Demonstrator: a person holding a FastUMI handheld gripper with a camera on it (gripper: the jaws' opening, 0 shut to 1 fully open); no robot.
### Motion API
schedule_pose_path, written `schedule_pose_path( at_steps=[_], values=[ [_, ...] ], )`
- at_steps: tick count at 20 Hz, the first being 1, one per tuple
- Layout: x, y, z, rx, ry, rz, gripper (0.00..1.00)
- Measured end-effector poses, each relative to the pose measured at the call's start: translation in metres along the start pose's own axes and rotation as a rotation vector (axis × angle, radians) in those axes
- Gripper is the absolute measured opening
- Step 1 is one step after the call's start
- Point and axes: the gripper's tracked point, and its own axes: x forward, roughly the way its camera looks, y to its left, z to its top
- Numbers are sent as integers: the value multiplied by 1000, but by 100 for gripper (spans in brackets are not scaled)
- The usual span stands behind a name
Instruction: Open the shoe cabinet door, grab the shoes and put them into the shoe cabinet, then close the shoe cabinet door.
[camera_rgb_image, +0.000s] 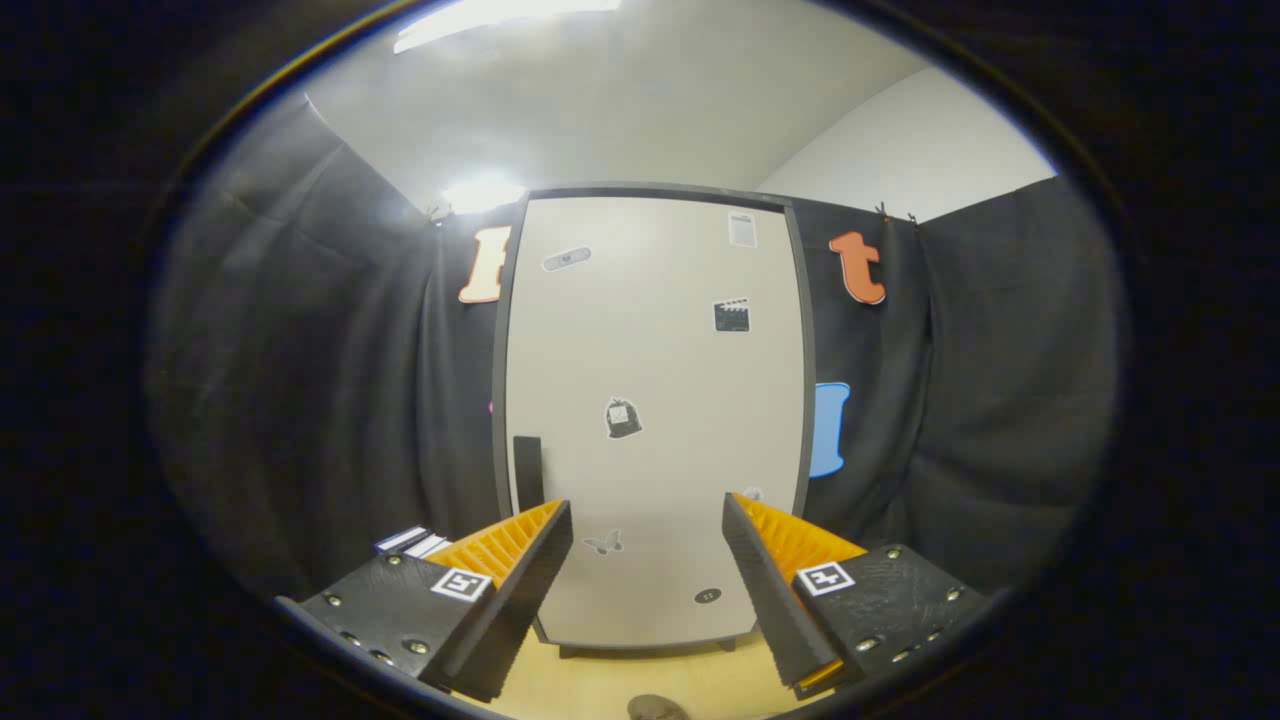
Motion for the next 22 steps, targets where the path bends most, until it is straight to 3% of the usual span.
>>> schedule_pose_path(
  at_steps=[13,22],
  values=[
    [5,21,-7,31,17,40,95],
    [75,84,-28,73,51,94,95]
  ],
)
